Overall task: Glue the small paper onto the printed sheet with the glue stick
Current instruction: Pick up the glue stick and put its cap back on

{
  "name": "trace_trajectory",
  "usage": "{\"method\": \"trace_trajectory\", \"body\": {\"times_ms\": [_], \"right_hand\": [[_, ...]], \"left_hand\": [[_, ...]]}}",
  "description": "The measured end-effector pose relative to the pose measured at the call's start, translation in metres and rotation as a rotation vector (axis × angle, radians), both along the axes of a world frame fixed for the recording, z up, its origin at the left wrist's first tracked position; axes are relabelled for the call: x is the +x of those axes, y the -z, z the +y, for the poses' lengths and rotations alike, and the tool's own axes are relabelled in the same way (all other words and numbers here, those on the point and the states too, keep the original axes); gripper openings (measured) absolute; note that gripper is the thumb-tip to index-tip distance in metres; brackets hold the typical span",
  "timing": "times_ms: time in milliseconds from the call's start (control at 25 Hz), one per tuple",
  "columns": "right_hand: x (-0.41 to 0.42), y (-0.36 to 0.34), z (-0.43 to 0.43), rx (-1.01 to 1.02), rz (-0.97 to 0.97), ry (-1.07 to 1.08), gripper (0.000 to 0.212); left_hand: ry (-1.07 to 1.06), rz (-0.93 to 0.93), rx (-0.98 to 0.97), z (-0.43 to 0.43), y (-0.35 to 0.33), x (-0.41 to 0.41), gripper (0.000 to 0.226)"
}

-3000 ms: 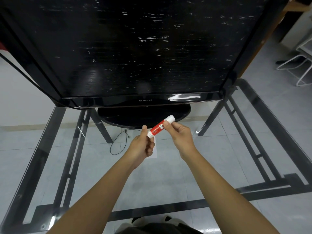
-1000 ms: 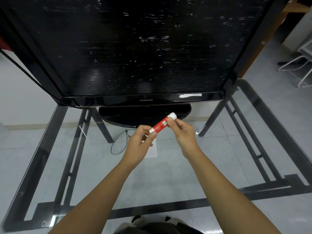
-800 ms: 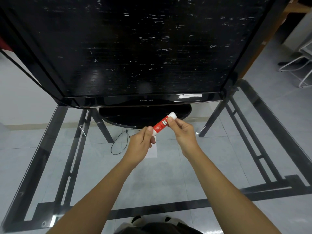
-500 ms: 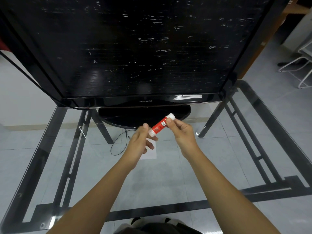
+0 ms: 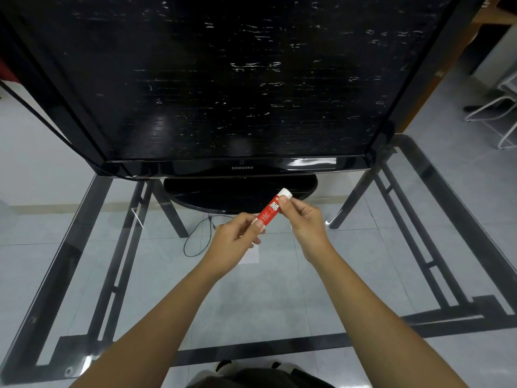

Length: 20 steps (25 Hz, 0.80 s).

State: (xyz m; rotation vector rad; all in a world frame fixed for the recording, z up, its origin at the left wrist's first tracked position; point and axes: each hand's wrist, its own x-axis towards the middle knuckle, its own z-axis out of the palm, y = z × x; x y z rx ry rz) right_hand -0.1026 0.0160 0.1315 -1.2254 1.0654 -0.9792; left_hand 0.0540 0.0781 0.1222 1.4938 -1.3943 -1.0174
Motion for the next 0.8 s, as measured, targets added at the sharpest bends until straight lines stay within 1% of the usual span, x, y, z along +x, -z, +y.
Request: {"method": "trace_trajectory", "body": {"times_ms": [160, 240, 320, 400, 440, 480, 560, 600, 680, 800], "right_hand": [[-0.004, 0.008, -0.003, -0.001, 0.036, -0.071, 0.026], [-0.010, 0.018, -0.009, 0.019, 0.096, -0.104, 0.037], [-0.019, 0.034, -0.016, 0.014, 0.248, -0.032, 0.043], [-0.031, 0.054, -0.025, -0.031, 0.382, 0.110, 0.036], [-0.038, 0.064, -0.030, -0.070, 0.475, 0.155, 0.033], [-0.043, 0.073, -0.035, -0.119, 0.595, 0.155, 0.034], [-0.048, 0.090, -0.044, -0.211, 0.825, 0.049, 0.039], [-0.048, 0.097, -0.049, -0.237, 0.907, -0.030, 0.042], [-0.045, 0.111, -0.056, -0.261, 1.037, -0.177, 0.046], [-0.040, 0.127, -0.064, -0.257, 1.222, -0.307, 0.048]], "left_hand": [[-0.054, 0.042, 0.017, -0.003, 0.003, -0.002, 0.029], [-0.104, 0.068, 0.040, -0.005, 0.005, -0.001, 0.023], [-0.145, 0.091, 0.060, -0.006, 0.007, 0.002, 0.020], [-0.178, 0.085, 0.068, -0.007, 0.007, 0.007, 0.019], [-0.188, 0.085, 0.063, -0.009, 0.005, 0.009, 0.019], [-0.196, 0.090, 0.057, -0.010, 0.004, 0.012, 0.019], [-0.213, 0.117, 0.057, -0.013, 0.003, 0.019, 0.019], [-0.223, 0.132, 0.066, -0.013, 0.003, 0.023, 0.020], [-0.233, 0.140, 0.076, -0.014, 0.005, 0.028, 0.025], [-0.243, 0.138, 0.082, -0.012, 0.011, 0.033, 0.026]]}}
